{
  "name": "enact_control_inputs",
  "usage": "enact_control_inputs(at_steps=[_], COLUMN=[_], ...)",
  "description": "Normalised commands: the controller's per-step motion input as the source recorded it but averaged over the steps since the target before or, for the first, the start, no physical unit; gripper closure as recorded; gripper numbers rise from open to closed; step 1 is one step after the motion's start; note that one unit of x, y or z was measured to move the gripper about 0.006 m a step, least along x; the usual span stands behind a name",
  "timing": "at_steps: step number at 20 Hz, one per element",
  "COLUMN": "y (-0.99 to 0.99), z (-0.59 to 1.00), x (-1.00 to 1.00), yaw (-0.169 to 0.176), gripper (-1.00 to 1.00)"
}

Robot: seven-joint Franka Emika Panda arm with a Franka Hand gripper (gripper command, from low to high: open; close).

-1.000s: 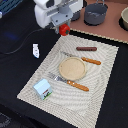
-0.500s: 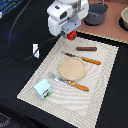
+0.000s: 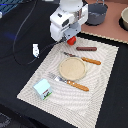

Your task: Interact with the objects in diverse but meaningful ways.

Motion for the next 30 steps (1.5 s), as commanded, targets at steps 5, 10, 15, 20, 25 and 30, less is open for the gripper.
enact_control_inputs(at_steps=[5, 10, 15, 20, 25, 30], y=[0.34, -0.03, -0.12, -0.28, -0.52, -0.46], z=[0.13, 0.65, 0.46, 0.04, -0.35, -0.21], x=[-0.06, -0.37, -0.22, -0.52, -0.64, -0.55], yaw=[0.024, 0.000, 0.000, -0.016, -0.044, -0.067], gripper=[-1.00, -1.00, -1.00, -1.00, -1.00, -1.00])
